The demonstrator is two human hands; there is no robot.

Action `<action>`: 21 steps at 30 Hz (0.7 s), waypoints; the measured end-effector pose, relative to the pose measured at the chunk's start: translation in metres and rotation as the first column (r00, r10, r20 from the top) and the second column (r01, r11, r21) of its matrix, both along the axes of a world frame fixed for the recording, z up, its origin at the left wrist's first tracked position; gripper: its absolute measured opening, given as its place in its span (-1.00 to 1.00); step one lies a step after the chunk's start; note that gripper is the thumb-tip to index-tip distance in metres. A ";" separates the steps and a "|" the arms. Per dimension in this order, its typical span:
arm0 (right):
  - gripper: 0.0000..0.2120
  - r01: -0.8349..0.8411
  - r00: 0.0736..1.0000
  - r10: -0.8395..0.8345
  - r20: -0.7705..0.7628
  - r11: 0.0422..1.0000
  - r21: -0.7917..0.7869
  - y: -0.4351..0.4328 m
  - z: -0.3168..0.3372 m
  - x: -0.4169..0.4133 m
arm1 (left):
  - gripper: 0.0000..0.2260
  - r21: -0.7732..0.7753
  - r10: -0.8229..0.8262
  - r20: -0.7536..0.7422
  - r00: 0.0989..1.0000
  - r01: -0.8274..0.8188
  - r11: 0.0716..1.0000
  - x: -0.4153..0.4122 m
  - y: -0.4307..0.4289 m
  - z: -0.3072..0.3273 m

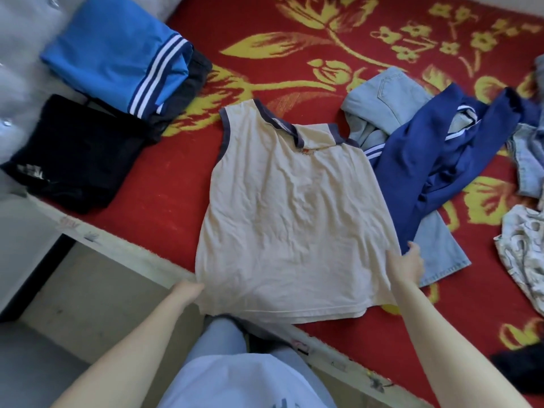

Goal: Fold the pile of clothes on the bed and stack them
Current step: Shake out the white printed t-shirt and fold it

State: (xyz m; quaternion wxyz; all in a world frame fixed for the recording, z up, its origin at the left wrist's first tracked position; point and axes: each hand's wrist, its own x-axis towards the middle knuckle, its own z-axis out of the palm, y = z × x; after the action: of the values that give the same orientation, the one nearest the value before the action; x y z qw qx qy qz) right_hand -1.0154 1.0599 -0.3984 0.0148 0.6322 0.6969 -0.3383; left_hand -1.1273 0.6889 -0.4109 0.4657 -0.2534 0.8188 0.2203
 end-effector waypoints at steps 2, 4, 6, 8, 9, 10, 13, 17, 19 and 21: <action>-0.48 -0.113 0.993 0.112 -0.037 0.994 -0.011 -0.009 0.003 -0.026 | -0.57 -0.023 -0.100 -0.026 0.995 0.100 0.995 -0.019 0.007 0.002; -0.49 -0.204 0.977 0.204 -0.068 0.979 -0.001 -0.017 0.004 -0.052 | -0.63 -0.017 -0.166 -0.066 0.984 0.166 0.986 -0.039 0.016 0.002; -0.50 -0.288 0.954 0.285 -0.093 0.957 -0.017 -0.024 0.003 -0.078 | -0.75 0.001 -0.216 -0.114 0.970 0.218 0.976 -0.057 0.030 0.003; -0.52 -0.369 0.926 0.364 -0.098 0.929 -0.034 -0.028 -0.002 -0.105 | -0.80 0.009 -0.237 -0.148 0.960 0.241 0.971 -0.080 0.040 0.000; -0.54 -0.408 0.910 0.403 -0.093 0.912 -0.038 -0.030 -0.005 -0.119 | -0.75 0.008 -0.255 -0.163 0.953 0.259 0.966 -0.093 0.043 -0.004; -0.55 -0.442 0.895 0.437 -0.087 0.896 -0.044 -0.030 -0.009 -0.134 | -0.68 0.000 -0.283 -0.181 0.942 0.287 0.958 -0.107 0.045 -0.008; -0.59 -0.462 0.886 0.454 -0.092 0.882 -0.093 -0.033 -0.029 -0.180 | -0.60 -0.006 -0.352 -0.242 0.904 0.361 0.932 -0.155 0.047 -0.025; -0.61 -0.458 0.887 0.448 -0.114 0.885 -0.085 -0.038 -0.062 -0.239 | -0.57 -0.020 -0.426 -0.332 0.842 0.445 0.895 -0.222 0.052 -0.038; -0.63 -0.501 0.865 0.498 -0.066 0.863 -0.061 -0.040 -0.076 -0.264 | -0.59 -0.057 -0.474 -0.362 0.803 0.488 0.871 -0.257 0.054 -0.044; -0.65 -0.569 0.822 0.570 -0.004 0.820 -0.060 -0.041 -0.086 -0.279 | -0.61 -0.098 -0.507 -0.356 0.785 0.508 0.855 -0.287 0.057 -0.053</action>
State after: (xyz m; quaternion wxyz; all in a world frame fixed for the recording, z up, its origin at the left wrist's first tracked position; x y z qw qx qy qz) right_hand -1.2947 1.0189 -0.4849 0.1387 0.3972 0.8434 -0.3342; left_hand -1.4141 0.7463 -0.4638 0.3456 0.0229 0.9288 0.1319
